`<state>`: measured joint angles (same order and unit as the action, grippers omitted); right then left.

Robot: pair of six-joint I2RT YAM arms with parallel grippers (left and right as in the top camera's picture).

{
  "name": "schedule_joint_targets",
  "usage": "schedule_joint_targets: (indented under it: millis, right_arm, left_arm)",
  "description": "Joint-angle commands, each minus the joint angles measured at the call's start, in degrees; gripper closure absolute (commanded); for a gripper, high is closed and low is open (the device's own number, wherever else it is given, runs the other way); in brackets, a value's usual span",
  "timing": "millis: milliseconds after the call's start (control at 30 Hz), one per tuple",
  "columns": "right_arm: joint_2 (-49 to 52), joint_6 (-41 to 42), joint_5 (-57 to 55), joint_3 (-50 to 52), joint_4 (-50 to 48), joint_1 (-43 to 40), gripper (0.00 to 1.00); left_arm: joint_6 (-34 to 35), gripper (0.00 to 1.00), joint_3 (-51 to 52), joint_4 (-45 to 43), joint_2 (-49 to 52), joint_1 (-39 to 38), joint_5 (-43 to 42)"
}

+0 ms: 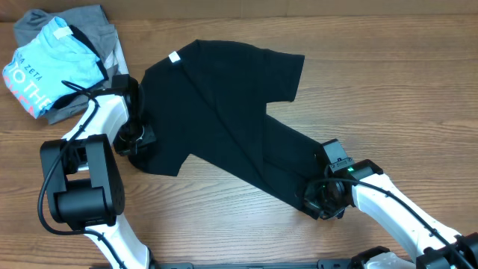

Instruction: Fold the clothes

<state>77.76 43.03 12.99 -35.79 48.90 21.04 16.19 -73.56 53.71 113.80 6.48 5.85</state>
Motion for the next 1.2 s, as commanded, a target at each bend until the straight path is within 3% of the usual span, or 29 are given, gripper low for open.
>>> schedule_joint_targets:
  millis: [0,100,233,333,433,467,500,533,700,867,1000,1167]
  right_arm:
    - [-0.09,0.55,-0.57,-0.17,-0.85,0.17,0.96]
    - [-0.11,0.48,-1.11,-1.62,-2.1,-0.83,0.96]
    - [-0.11,-3.41,-6.47,-11.04,-1.14,-5.46,0.96]
    - [-0.11,-7.37,-13.31,-25.57,1.75,-14.84,0.96]
    - [-0.09,-9.81,-12.79,-36.68,2.91,-24.2,0.95]
    - [-0.09,-11.17,-11.82,-39.08,3.15,-26.53,0.73]
    - [-0.09,-13.38,-10.21,-42.12,4.48,-29.79,0.16]
    - [-0.09,-14.64,-9.01,-43.28,6.08,-31.21,0.0]
    - [-0.13,-16.55,-5.53,-43.74,22.18,-31.85,0.0]
    - [-0.61,-19.32,-1.53,-42.84,33.46,-26.27,0.0]
    - [-2.27,-18.73,-1.77,-36.7,35.45,-17.99,0.0]
    - [-3.06,-11.61,-3.76,-25.18,31.21,-11.87,0.0]
  left_arm:
    - [0.59,0.96,1.4,0.02,2.91,0.66,2.01]
    - [0.59,0.96,1.4,0.07,2.91,0.66,2.01]
    - [0.59,0.96,1.4,-0.02,2.91,0.68,2.01]
    - [0.59,0.96,1.4,-0.02,2.91,0.68,2.03]
    - [0.59,0.96,1.4,-0.07,2.91,0.68,2.03]
    - [0.57,0.96,1.4,-0.15,2.91,0.68,2.01]
    - [0.59,0.96,1.4,-0.2,2.91,0.68,2.01]
    - [0.59,0.96,1.4,-0.24,2.91,0.68,2.01]
    - [0.61,0.96,1.4,-0.66,2.91,0.68,1.57]
    - [0.57,0.96,1.4,-0.44,2.91,0.68,1.6]
    - [0.59,0.96,1.4,-0.35,2.91,0.68,1.53]
    - [0.57,0.96,1.4,-0.15,2.91,0.68,-0.52]
